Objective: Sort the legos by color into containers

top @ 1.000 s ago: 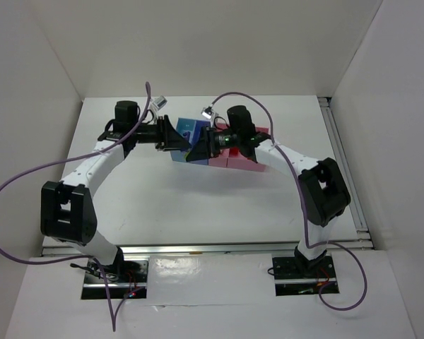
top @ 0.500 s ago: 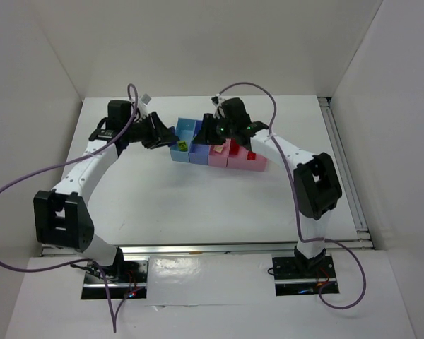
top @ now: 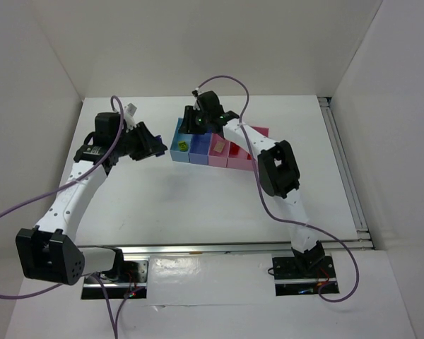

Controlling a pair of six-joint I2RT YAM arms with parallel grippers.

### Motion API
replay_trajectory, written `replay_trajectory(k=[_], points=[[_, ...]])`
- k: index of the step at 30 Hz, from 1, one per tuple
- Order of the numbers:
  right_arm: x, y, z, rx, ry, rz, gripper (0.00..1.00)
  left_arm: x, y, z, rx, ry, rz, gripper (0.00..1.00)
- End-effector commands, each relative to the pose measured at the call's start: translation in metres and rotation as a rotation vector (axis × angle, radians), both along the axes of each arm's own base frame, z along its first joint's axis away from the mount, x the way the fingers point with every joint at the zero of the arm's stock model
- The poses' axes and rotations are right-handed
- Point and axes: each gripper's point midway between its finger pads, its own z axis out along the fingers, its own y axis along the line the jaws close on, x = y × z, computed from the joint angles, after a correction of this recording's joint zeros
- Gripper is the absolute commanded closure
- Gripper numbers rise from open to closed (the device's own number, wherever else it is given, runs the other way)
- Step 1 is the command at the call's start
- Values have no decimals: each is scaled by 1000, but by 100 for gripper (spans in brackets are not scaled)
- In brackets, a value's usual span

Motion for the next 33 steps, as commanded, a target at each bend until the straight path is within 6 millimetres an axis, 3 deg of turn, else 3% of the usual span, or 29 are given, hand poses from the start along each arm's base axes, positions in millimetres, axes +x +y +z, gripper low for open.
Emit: replay_trajectory(k=[1, 4, 7, 11, 12, 16, 17, 18, 19, 20, 21, 22, 23, 24, 25, 26, 27, 28, 29, 30, 32, 33], points=[[12, 15, 18, 12, -62, 13, 76, -8, 6, -1, 19, -3, 27, 100], [19, 15, 30, 20, -80, -10, 52, -10, 6, -1, 19, -4, 27, 100], [14, 17, 35, 24, -93, -9, 38, -7, 8, 6, 29, -28, 29, 100], [11, 16, 51, 33, -108, -10, 31, -3, 6, 8, 30, -32, 17, 100], [10, 15, 45, 26, -96, -9, 26, -2, 6, 13, 29, -43, 17, 100], [9, 0, 78, 44, -151, -47, 27, 3, 1, 10, 37, -32, -11, 100], [7, -13, 72, 13, -145, -72, 28, 7, -4, 6, 41, -24, -40, 100], [2, -23, 106, 32, -199, -102, 30, 9, -9, 4, 42, -17, -52, 100], [9, -43, 114, 7, -228, -182, 30, 12, -12, 4, 52, -15, -69, 100], [4, -61, 102, -33, -207, -222, 31, 15, -17, 3, 65, -20, -91, 100], [2, -87, 135, -18, -253, -280, 31, 20, -26, -9, 70, 14, -114, 100], [0, -106, 141, -31, -263, -325, 31, 22, -31, -14, 82, 25, -136, 100], [0, -140, 121, -86, -234, -397, 31, 27, -40, -9, 88, 18, -160, 100], [-12, -158, 150, -58, -272, -423, 30, 35, -45, -22, 103, 50, -180, 100], [-17, -172, 155, -57, -277, -443, 30, 40, -50, -25, 110, 51, -196, 100], [-20, -188, 155, -72, -271, -474, 29, 49, -54, -18, 131, 26, -208, 100], [-27, -202, 147, -106, -254, -494, 29, 56, -58, -21, 149, 29, -216, 100], [-36, -222, 157, -118, -251, -530, 29, 57, -67, -27, 159, 50, -243, 100], [-42, -233, 158, -131, -246, -553, 27, 72, -71, -35, 168, 62, -250, 100], [-49, -246, 149, -161, -227, -582, 27, 79, -77, -41, 185, 61, -265, 100], [-67, -266, 162, -138, -242, -600, 27, 97, -85, -43, 198, 43, -272, 100], [-74, -273, 152, -144, -221, -613, 26, 107, -88, -66, 227, 81, -263, 100]])
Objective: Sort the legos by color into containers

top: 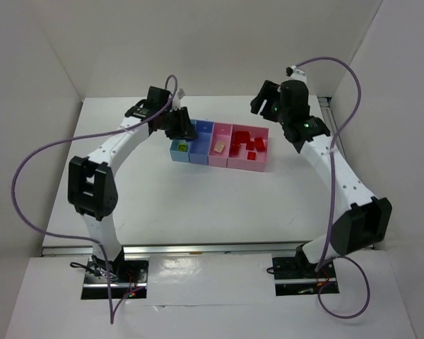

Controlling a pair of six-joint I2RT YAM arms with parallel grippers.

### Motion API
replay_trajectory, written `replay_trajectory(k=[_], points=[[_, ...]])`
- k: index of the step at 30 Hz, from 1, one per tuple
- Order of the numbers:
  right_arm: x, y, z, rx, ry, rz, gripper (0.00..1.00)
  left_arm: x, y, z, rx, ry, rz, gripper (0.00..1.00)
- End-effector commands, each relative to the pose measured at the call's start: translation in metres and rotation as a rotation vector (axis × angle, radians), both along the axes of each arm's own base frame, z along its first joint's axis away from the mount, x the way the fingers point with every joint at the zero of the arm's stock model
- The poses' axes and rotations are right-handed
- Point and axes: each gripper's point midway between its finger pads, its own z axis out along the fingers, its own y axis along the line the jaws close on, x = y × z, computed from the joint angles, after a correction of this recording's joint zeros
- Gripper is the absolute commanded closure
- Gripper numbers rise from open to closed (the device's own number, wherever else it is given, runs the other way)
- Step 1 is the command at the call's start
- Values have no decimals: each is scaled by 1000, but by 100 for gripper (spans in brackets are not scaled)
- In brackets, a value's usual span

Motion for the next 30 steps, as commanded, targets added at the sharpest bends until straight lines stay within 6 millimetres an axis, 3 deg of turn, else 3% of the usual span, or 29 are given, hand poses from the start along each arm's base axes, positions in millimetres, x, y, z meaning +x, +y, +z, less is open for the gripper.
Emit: replay_trajectory(k=[1, 6, 7, 9, 10, 14, 17, 19, 22, 23, 24, 26, 27, 28, 30], points=[[-31, -23, -23, -36, 73, -40, 26, 25, -5, -20, 74, -10, -11, 100], [-47, -39, -43, -56, 160, -61, 21, 48, -23, -40, 84, 10, -9, 99], [-48, -39, -44, -59, 169, -61, 21, 50, -24, -54, 96, 44, -11, 94], [-51, -44, -47, -61, 179, -70, 19, 53, -26, -61, 97, 68, -17, 78], [-52, -44, -52, -64, 189, -70, 19, 61, -24, -56, 114, 52, 2, 57], [-54, -43, -49, -71, 180, -56, 9, 65, -26, -55, 151, 36, -20, 20], [-53, -49, -46, -82, 178, -71, 5, 63, -27, -44, 147, 17, -44, 7], [-51, -52, -50, -93, 185, -87, 3, 58, -29, -34, 130, 7, -65, 5], [-50, -58, -57, -98, 215, -134, 1, 44, -32, -2, 86, -21, -105, 6], [-48, -64, -57, -94, 212, -177, 0, 35, -37, 4, 70, -22, -127, 7], [-49, -68, -58, -97, 218, -201, 0, 27, -37, 28, 47, -62, -136, 7], [-49, -78, -58, -99, 219, -270, 0, 8, -43, 41, 17, -68, -183, 10], [-49, -81, -58, -99, 216, -291, 0, -5, -45, 62, 0, -103, -197, 11], [-50, -84, -59, -109, 222, -305, 0, -12, -46, 69, -6, -120, -206, 13], [-52, -90, -67, -111, 236, -344, 0, -24, -36, 64, 21, -114, -184, 14]])
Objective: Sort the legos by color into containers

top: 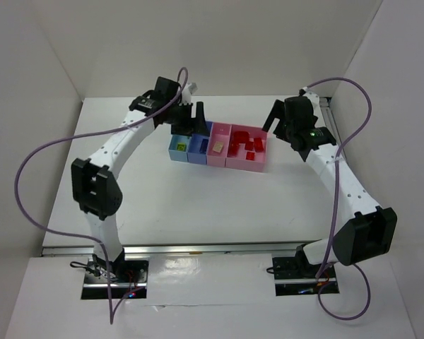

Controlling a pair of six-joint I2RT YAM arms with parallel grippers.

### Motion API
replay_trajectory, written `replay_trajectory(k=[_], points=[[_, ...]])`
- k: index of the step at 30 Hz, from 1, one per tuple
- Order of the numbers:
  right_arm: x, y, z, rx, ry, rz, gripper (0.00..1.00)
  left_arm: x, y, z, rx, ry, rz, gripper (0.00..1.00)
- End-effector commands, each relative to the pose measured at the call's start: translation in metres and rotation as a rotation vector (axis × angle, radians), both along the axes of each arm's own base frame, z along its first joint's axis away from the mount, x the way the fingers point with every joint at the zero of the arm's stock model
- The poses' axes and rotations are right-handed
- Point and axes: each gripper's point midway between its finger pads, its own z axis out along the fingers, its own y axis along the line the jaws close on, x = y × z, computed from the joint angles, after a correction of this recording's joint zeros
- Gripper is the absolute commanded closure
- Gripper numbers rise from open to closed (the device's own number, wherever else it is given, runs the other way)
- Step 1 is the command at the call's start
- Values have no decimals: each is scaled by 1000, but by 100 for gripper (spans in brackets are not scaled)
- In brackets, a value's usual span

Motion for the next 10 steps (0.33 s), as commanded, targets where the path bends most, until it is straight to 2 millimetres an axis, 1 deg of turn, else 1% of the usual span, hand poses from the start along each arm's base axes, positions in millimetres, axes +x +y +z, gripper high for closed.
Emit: replay_trajectory(k=[1, 2, 3, 4, 5, 6, 7, 8, 9, 10], points=[[-4, -26, 2, -29, -6, -133, 0, -32, 3, 50, -31, -106, -36, 14], [-5, -26, -2, -32, 3, -133, 0, -41, 10, 65, -29, -142, -21, 16], [-6, -27, 2, -29, -7, -134, 0, -47, 19, 54, 7, -127, 5, 16], [-9, -27, 1, -30, -4, -134, 0, -51, 25, 55, 21, -135, 20, 16], [-11, -29, -1, -30, 4, -148, 0, -60, 32, 66, 27, -172, 29, 16], [-13, -30, -2, -31, 6, -148, 0, -64, 44, 56, 73, -166, 66, 16], [-17, -34, -4, -31, 7, -157, 0, -63, 48, 60, 73, -199, 98, 16], [-18, -33, -8, -28, 18, -148, 0, -65, 54, 62, 82, -222, 118, 16], [-21, -33, -7, -28, 19, -148, 0, -72, 66, 64, 102, -250, 164, 14], [-24, -34, -16, -35, 40, -148, 0, -73, 70, 67, 98, -265, 192, 14]])
